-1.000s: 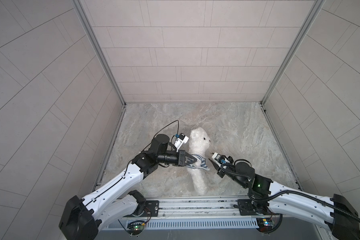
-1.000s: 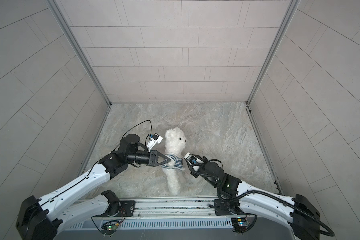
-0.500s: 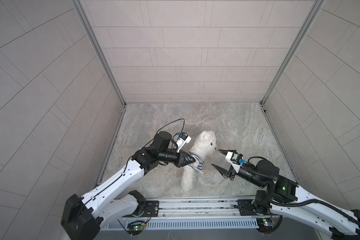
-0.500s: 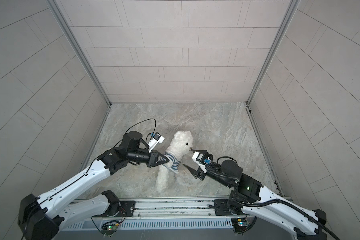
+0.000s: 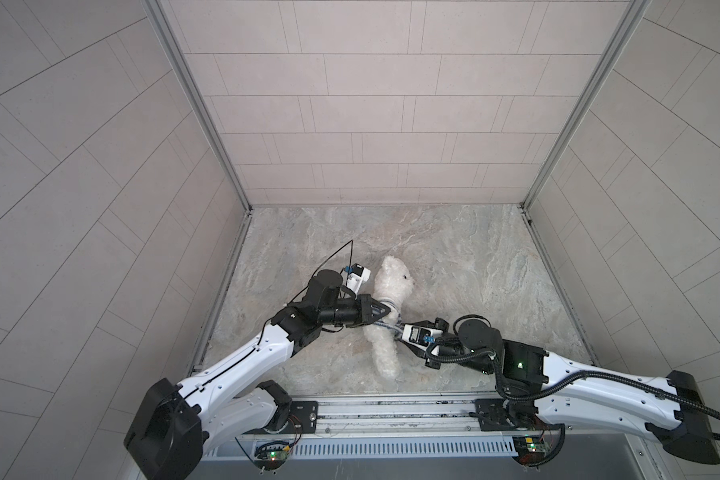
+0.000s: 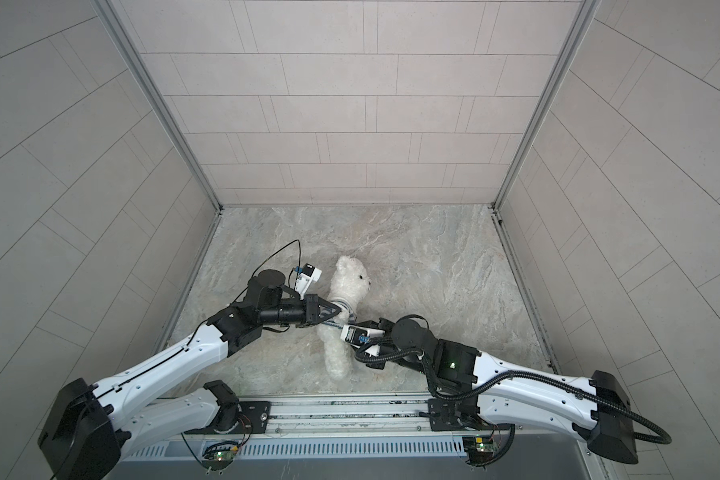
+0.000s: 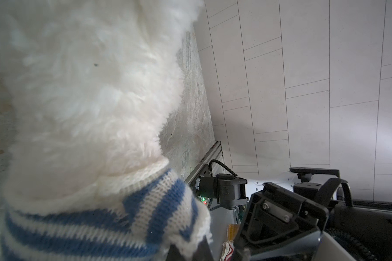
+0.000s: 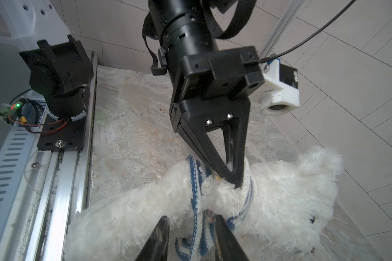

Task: Dress the teddy bear
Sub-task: 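Grasp the sweater edge at the bear's chest with the right gripper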

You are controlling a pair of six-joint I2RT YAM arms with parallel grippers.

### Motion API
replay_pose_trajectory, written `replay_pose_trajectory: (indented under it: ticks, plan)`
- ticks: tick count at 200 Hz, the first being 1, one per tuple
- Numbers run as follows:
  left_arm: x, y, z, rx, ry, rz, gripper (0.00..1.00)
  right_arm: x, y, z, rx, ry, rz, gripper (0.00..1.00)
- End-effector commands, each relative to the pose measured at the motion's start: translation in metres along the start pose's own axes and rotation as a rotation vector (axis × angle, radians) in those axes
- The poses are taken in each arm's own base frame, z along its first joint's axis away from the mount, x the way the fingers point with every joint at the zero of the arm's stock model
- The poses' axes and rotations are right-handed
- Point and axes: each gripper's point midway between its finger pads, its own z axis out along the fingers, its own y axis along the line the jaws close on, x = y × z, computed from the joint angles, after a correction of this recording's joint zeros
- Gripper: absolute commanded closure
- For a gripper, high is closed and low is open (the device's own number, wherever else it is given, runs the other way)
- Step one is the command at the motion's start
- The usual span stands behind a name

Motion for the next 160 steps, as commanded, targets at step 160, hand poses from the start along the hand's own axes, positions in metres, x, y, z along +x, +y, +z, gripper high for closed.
replay_pose_trajectory:
  ticks: [160]
  plan:
    - [0.004,-0.051,-0.012,0.114,-0.048,0.043,1.00,-0.008,-0.044,0.020,0.252,0.055,-0.065,0.74]
